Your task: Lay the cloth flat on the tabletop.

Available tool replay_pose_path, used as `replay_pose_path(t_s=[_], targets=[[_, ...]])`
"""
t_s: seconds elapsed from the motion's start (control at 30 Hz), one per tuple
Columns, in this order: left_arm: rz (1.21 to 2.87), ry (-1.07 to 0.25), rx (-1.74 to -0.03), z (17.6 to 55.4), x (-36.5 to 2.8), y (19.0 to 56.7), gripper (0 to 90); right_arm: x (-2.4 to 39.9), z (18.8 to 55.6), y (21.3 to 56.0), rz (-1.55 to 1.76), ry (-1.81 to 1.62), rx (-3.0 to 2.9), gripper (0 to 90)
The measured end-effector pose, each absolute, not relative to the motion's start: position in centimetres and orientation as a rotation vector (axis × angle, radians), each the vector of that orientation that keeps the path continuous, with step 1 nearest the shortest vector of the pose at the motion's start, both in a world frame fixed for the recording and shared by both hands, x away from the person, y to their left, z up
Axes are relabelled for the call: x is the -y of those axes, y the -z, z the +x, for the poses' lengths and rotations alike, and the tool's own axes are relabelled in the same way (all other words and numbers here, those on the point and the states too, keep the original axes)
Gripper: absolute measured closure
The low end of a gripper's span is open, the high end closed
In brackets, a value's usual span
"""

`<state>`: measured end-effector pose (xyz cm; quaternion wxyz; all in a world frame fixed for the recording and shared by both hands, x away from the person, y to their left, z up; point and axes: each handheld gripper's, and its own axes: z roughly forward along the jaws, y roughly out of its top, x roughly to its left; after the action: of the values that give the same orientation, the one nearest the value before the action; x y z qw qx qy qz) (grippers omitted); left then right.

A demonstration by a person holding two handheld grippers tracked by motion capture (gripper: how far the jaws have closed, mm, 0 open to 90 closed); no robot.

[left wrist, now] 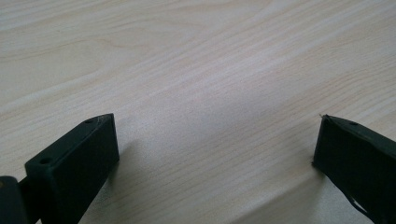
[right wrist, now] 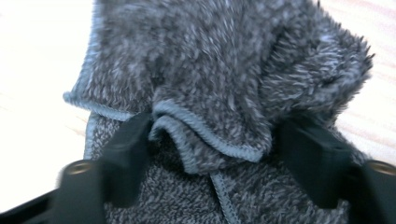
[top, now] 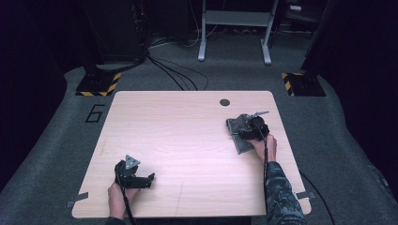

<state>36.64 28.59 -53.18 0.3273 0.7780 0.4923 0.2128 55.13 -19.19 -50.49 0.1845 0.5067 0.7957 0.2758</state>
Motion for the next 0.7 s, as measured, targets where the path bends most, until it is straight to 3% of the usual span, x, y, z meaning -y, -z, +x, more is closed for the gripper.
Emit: replay_pose_path(t_s=[0.37,0.5,0.7], targets=[[2.036,-0.557,-1.29,36.6,-28.6,53.2,0.0,20.2,54.9,50.7,1.453,-0.819,-2.204,76.0],[2.037,-0.558,-1.289,36.6,-28.6,53.2,0.0,20.5,54.6,50.6,1.468,-0.881,-2.194,81.4],[2.036,-0.558,-1.29,36.6,-28.6,53.2,0.0,19.7,53.4,49.8,1.427,-0.946,-2.199,82.1]])
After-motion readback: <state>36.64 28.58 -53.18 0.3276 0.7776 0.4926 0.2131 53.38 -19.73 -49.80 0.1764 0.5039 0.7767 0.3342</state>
